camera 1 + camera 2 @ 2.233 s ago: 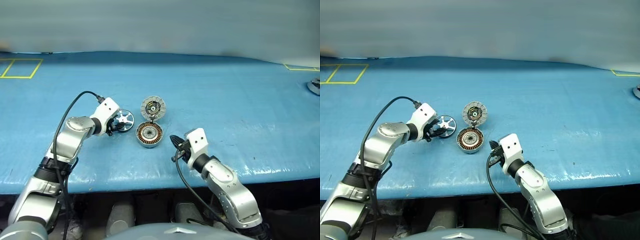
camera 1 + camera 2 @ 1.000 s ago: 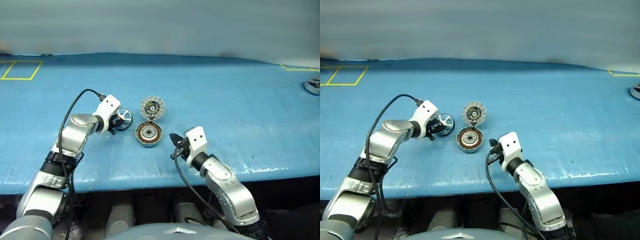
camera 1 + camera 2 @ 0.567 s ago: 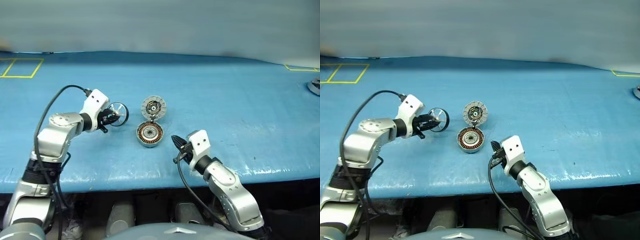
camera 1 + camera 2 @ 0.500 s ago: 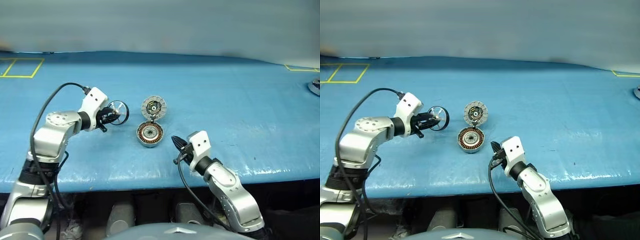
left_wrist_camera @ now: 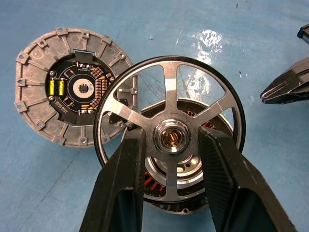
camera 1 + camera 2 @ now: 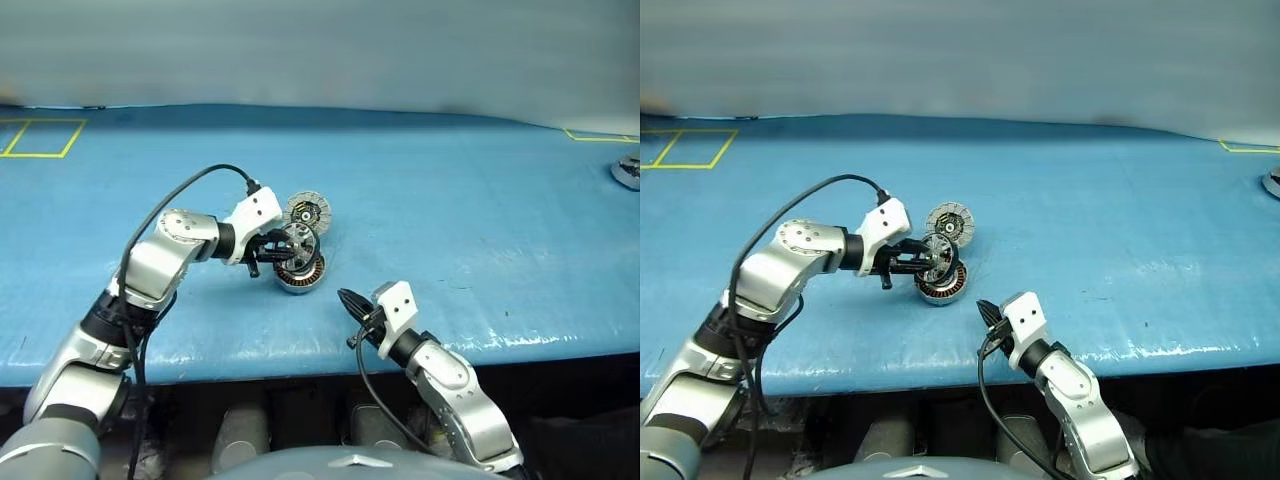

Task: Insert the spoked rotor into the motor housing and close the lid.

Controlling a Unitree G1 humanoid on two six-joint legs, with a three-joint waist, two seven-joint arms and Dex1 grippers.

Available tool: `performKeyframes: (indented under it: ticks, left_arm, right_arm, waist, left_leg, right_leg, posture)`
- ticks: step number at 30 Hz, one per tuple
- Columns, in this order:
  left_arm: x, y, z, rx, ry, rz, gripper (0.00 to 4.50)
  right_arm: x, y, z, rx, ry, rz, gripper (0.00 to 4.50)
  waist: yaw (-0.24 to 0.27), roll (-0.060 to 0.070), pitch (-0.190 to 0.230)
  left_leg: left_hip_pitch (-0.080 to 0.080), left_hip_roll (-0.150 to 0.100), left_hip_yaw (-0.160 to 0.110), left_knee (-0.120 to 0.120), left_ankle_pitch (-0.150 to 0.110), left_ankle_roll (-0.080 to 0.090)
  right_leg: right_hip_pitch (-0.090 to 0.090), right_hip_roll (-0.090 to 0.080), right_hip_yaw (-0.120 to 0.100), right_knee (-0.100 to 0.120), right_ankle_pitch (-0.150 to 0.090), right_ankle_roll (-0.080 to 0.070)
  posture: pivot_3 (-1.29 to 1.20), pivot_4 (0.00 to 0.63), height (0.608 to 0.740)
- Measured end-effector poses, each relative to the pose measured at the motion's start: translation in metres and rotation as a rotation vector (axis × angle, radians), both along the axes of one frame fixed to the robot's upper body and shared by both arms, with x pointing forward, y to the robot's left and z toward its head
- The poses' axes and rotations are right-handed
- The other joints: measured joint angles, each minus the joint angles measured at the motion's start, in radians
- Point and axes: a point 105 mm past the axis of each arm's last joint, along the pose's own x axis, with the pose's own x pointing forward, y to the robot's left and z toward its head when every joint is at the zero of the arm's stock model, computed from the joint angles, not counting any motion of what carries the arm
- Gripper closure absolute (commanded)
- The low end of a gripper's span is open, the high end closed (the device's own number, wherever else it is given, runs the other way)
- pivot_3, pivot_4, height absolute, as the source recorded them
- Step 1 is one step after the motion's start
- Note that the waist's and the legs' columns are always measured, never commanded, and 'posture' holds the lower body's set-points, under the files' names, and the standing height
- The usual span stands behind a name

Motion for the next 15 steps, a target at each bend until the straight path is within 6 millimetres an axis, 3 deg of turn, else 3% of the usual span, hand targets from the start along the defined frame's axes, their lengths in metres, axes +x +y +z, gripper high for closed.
performKeyframes:
  ticks: [15]
  left_arm:
    - [-0.0008, 0.0001, -0.0055, 0.101, 0.021, -0.103, 3.17]
  right_arm:
    - [0.0035, 0.0040, -0.0021, 0.007, -0.002, -0.029, 4.50]
  waist:
    - [0.000, 0.000, 0.000]
  left_leg:
    - [-0.001, -0.001, -0.001, 0.000, 0.000, 0.000]
  right_leg:
    - [0.000, 0.000, 0.001, 0.000, 0.000, 0.000]
  posture:
    - [0.00, 0.150, 0.740]
